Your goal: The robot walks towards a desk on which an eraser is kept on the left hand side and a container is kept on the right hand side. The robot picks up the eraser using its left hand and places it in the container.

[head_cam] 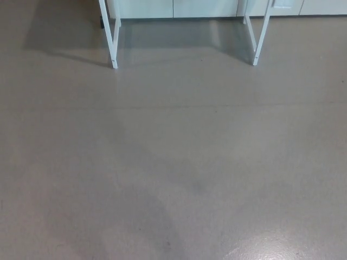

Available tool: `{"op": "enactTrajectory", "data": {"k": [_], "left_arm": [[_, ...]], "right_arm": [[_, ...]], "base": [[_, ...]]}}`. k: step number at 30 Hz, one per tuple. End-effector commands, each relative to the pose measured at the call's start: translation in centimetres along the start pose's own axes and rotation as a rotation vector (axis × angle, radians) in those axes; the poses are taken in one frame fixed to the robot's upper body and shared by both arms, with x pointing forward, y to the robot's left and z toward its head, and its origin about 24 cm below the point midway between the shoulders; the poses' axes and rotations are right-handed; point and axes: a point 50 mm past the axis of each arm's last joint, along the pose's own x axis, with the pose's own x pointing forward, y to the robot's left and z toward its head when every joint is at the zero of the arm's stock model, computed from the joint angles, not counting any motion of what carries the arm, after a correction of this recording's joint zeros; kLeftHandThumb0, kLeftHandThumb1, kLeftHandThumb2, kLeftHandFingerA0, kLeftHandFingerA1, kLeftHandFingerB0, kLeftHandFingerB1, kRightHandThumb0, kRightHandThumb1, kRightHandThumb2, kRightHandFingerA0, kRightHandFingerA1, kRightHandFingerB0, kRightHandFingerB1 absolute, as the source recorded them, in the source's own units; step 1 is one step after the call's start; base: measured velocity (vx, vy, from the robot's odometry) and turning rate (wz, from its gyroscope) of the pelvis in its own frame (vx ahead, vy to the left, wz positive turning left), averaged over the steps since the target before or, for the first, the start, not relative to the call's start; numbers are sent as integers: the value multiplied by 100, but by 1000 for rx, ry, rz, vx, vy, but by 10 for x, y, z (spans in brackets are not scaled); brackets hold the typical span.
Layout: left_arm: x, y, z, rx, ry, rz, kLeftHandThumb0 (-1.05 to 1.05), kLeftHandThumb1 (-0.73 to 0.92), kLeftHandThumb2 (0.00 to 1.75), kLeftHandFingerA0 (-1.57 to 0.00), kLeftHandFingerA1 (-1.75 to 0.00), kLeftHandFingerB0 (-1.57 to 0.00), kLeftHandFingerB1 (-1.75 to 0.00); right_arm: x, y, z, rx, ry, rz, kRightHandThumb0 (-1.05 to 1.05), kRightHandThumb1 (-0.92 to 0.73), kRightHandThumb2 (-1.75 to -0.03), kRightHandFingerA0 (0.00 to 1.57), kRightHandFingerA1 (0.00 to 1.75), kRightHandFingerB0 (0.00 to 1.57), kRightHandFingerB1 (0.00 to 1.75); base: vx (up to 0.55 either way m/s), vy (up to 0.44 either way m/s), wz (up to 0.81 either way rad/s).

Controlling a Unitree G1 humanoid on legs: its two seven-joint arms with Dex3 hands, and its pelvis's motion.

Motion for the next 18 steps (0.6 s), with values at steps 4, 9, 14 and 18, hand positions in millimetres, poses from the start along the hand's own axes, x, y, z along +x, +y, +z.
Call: {"op": "enactTrajectory", "data": {"k": [4,9,14,18], "left_arm": [[-6,17,10,-39,-160,-17,-33,66,117,-2,-51,-1,-50],[-5,18,10,1,-142,36,-56,76,62,-21,-38,-17,-32],[-4,18,12,11,-141,33,-49,66,59,-15,-39,-12,-30],[3,17,24,63,-164,50,-32,57,56,-16,-38,-12,-29]], "right_arm": [[-4,-12,6,44,-115,4,-58,-72,-63,16,45,10,31],[-3,-13,6,49,-117,-8,-59,-69,-62,15,43,9,28],[-2,-15,8,20,-117,-20,-37,-49,-104,0,50,0,51],[4,-17,22,9,-147,-39,-41,-56,-59,18,41,8,27]], "base": [[0,0,0],[0,0,0],[0,0,0],[0,0,0]]}}
